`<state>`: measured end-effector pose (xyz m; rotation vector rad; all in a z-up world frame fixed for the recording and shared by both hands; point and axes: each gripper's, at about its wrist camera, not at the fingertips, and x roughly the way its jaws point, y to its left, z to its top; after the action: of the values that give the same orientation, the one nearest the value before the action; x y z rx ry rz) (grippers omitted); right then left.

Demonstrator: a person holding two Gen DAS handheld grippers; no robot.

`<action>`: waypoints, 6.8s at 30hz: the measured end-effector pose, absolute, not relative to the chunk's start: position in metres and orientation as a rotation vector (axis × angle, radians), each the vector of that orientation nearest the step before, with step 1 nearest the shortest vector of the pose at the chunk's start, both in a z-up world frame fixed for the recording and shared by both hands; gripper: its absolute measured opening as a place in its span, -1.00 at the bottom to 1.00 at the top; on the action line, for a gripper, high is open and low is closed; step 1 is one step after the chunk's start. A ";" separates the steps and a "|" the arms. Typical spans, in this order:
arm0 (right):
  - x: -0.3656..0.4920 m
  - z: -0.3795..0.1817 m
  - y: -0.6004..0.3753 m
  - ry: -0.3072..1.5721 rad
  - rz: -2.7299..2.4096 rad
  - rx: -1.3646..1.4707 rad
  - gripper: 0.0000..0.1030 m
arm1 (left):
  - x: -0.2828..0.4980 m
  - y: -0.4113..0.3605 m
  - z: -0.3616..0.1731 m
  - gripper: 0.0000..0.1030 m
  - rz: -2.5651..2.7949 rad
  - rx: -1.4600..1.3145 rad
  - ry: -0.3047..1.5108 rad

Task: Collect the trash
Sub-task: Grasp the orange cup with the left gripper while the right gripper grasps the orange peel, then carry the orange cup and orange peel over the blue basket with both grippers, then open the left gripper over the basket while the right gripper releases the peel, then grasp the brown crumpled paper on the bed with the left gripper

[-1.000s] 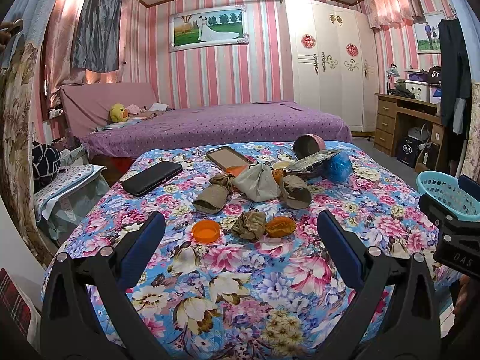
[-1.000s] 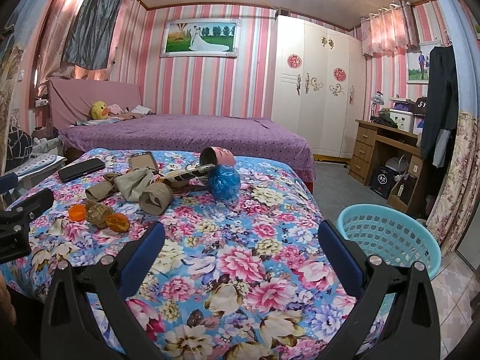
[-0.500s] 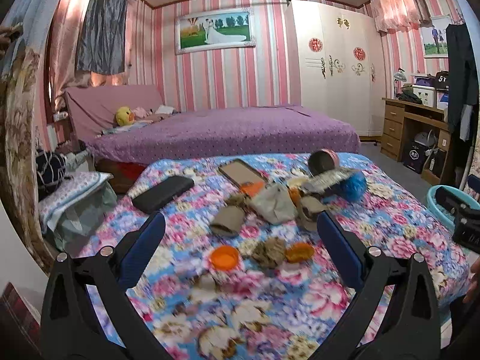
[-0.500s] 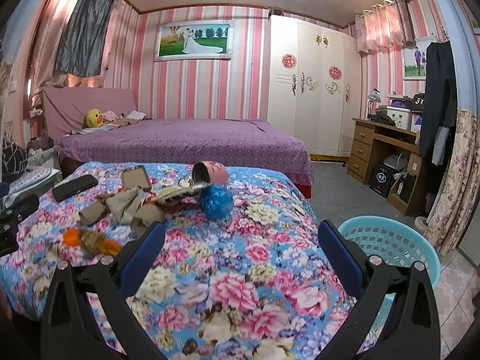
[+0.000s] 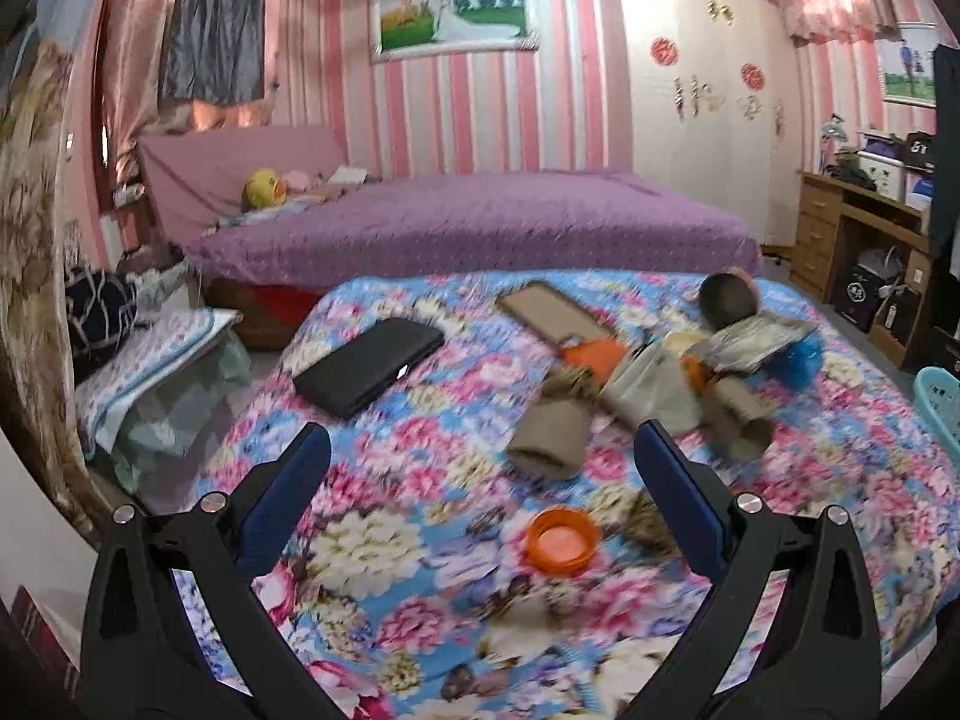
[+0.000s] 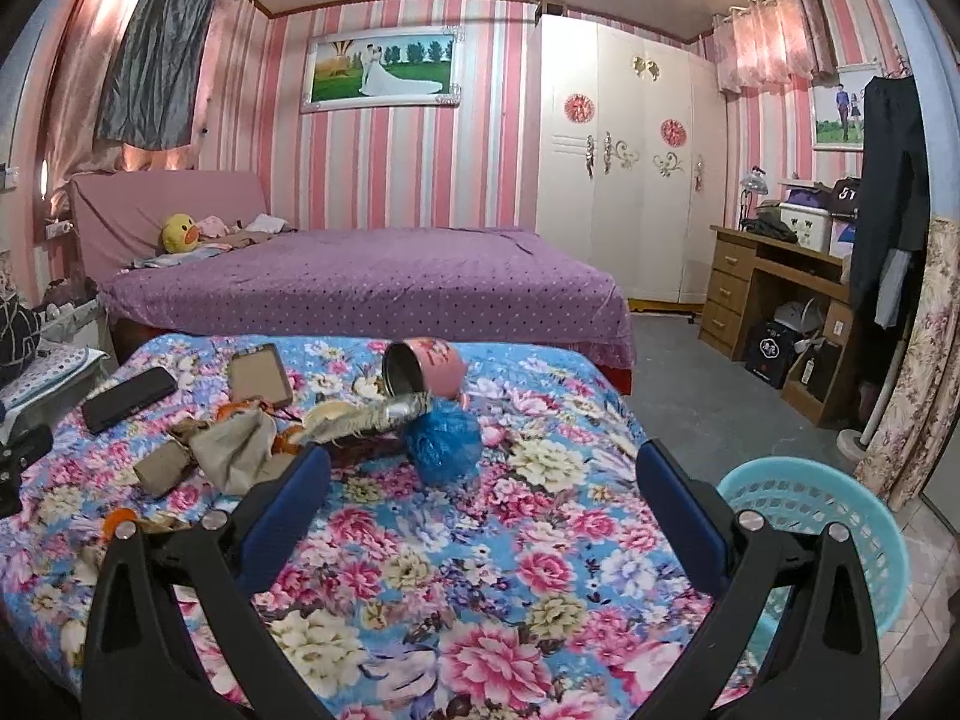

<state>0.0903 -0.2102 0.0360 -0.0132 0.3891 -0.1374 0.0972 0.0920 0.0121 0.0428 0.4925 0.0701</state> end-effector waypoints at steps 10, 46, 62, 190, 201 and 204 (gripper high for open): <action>0.100 0.000 -0.219 0.503 -0.140 -0.006 0.93 | 0.127 0.092 -0.043 0.90 -0.025 0.023 0.690; 0.122 -0.038 -0.095 0.656 0.148 -0.036 0.79 | 0.130 0.140 -0.031 -0.24 -0.014 -0.036 0.723; 0.141 -0.047 -0.080 0.725 0.327 0.000 -0.49 | 0.133 0.134 -0.032 -0.24 -0.004 -0.014 0.718; 0.127 -0.001 -0.315 0.532 -0.246 0.091 0.92 | 0.147 0.002 -0.050 0.90 -0.010 0.105 0.761; 0.149 -0.008 -0.280 0.561 -0.200 0.106 0.92 | 0.152 0.006 -0.060 -0.14 -0.123 0.065 0.838; 0.152 -0.009 -0.261 0.564 -0.165 0.091 0.92 | 0.149 0.002 -0.050 -0.14 -0.130 0.100 0.804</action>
<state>0.1524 -0.2614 -0.0091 0.0913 0.5642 -0.1649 0.1487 0.0025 -0.0503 0.1002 0.8043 -0.1302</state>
